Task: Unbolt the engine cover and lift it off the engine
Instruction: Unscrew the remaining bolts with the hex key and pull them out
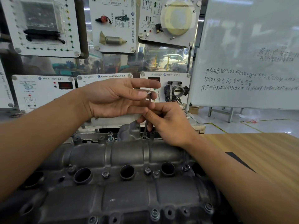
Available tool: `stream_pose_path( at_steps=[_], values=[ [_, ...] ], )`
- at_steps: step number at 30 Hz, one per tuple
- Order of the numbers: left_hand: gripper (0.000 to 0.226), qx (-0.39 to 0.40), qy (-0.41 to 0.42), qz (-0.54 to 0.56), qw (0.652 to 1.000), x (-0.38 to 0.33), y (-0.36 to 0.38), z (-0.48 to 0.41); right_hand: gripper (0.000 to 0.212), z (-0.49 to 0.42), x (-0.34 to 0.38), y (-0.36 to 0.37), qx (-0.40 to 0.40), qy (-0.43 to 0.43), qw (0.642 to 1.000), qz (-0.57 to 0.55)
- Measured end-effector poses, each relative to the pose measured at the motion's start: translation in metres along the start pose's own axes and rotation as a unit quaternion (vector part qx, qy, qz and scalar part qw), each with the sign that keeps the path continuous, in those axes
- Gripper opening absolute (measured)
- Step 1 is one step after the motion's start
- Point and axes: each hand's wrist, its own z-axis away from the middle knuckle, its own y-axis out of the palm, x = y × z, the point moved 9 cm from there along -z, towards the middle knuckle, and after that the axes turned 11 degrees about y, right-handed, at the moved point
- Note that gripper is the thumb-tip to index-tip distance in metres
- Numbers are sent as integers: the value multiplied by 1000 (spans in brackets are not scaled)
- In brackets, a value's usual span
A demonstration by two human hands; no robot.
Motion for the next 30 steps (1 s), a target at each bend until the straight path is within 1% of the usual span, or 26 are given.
stream_pose_path(
  at_steps=[2, 4, 5, 7, 9, 11, 13, 16, 20, 23, 25, 27, 28, 29, 30],
  values=[
    [39, -56, 10, -88, 995, -1, -3, -4, 18, 1, 0, 2, 9, 3, 1000, -3],
    [30, -127, 29, -183, 974, -5, -8, -9, 17, 1, 1, 6, 20, 3, 1000, 0],
    [27, -158, 38, -206, 965, -6, -9, -10, 16, 2, 1, 7, 23, 2, 1000, 4],
    [15, -205, 48, -216, 953, -6, -11, -10, 14, 2, 1, 7, 25, 3, 1000, 2],
    [5, -248, 41, -193, 949, -3, -15, -9, 12, 2, 0, 7, 24, 7, 1000, -1],
    [10, -270, 25, -129, 954, 4, -17, -9, 13, 2, -1, 5, 17, 9, 1000, 3],
    [17, -251, 20, -64, 966, 7, -13, -10, 18, 1, -2, 4, 8, 11, 1000, -2],
    [25, -179, 29, 15, 983, 7, -5, -9, 22, 0, -3, 0, -5, 21, 1000, -15],
    [34, -75, 19, 61, 995, 5, 5, -3, 17, 0, -2, -2, -10, 14, 1000, -11],
    [37, -37, 21, 76, 996, 4, 8, 0, 18, 1, 1, -2, -9, 6, 1000, -7],
    [34, -36, 35, 65, 997, 1, 8, 0, 18, 2, 3, -1, -6, 3, 1000, -11],
    [29, -40, 44, 32, 998, -1, 10, 0, 19, 3, 4, 0, -7, 7, 1000, -16],
    [25, -56, 49, -10, 997, -2, 10, -2, 18, 3, 3, 0, -10, 9, 1000, -14],
    [21, -87, 60, -74, 992, -3, 9, -3, 18, 3, 3, -1, -14, 6, 1000, -10],
    [18, -128, 74, -151, 977, -6, 6, -4, 20, 3, 4, 0, -14, 0, 1000, -7]
  ],
)
